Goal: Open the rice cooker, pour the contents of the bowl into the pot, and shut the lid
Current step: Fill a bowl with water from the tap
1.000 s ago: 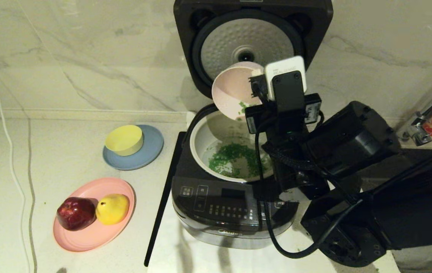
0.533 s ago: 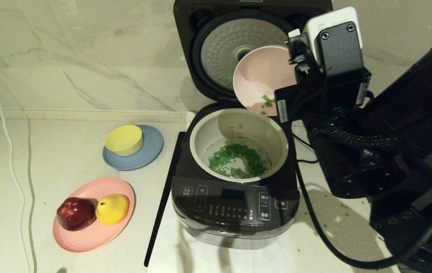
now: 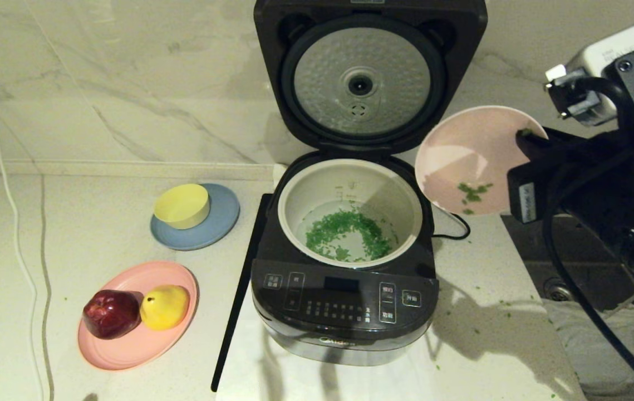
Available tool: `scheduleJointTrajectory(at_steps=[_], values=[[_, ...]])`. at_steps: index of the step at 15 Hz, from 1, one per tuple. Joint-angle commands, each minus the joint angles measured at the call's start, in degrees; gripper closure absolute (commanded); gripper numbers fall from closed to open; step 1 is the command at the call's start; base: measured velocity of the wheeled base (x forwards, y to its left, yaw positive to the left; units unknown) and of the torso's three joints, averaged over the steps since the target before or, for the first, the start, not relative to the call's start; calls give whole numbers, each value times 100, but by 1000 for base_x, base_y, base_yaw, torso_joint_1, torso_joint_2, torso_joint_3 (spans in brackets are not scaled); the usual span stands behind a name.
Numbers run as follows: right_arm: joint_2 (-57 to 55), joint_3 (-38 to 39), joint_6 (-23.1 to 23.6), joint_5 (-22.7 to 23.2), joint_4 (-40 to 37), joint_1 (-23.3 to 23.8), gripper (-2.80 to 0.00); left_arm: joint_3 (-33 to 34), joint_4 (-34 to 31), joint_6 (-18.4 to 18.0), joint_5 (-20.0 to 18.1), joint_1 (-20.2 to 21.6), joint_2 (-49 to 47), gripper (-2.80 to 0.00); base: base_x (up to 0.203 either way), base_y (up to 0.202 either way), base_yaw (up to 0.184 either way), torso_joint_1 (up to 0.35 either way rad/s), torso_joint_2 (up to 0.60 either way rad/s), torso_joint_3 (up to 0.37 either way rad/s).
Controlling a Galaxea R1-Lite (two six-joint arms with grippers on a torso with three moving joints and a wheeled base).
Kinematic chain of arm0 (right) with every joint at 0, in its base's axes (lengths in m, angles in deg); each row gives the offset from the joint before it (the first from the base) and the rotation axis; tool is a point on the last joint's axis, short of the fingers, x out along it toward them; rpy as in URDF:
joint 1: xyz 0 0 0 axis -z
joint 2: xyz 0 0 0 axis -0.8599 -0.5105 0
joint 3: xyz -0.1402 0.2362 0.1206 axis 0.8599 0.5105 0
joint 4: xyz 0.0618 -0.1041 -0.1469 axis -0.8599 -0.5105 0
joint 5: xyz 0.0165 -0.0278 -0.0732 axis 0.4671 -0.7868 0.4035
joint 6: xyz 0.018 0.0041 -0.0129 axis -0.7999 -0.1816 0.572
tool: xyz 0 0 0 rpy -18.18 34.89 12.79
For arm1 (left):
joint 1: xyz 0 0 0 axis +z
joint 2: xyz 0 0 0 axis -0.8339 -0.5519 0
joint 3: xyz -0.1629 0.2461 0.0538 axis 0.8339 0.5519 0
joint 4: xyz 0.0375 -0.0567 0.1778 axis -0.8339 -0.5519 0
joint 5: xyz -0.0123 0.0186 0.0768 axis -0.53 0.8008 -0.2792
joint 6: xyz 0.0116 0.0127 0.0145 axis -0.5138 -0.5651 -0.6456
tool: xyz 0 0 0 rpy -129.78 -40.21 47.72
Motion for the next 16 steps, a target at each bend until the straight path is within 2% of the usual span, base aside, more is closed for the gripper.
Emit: scheduleJointTrajectory(at_steps=[1,3,6,10,13,16], values=[[799,110,-743,165,-1739,394,0,44,2,0,1,0,4,0,0,0,0,0,0,0],[1029,16,-1792,686,-3002,1049,0,44,2,0,1,0,4,0,0,0,0,0,0,0],[1091,-49,-2966,1647,-3836,2142,0,44,2,0,1,0,4,0,0,0,0,0,0,0],[935,-52,-3910,2880,-4253,3806,0,44,2,0,1,0,4,0,0,0,0,0,0,0],[622,-57,-4675,3494,-4266,5062,0,44,2,0,1,0,4,0,0,0,0,0,0,0],[377,177,-5043,4028,-4243,6156,0,44,2,0,1,0,4,0,0,0,0,0,0,0]])
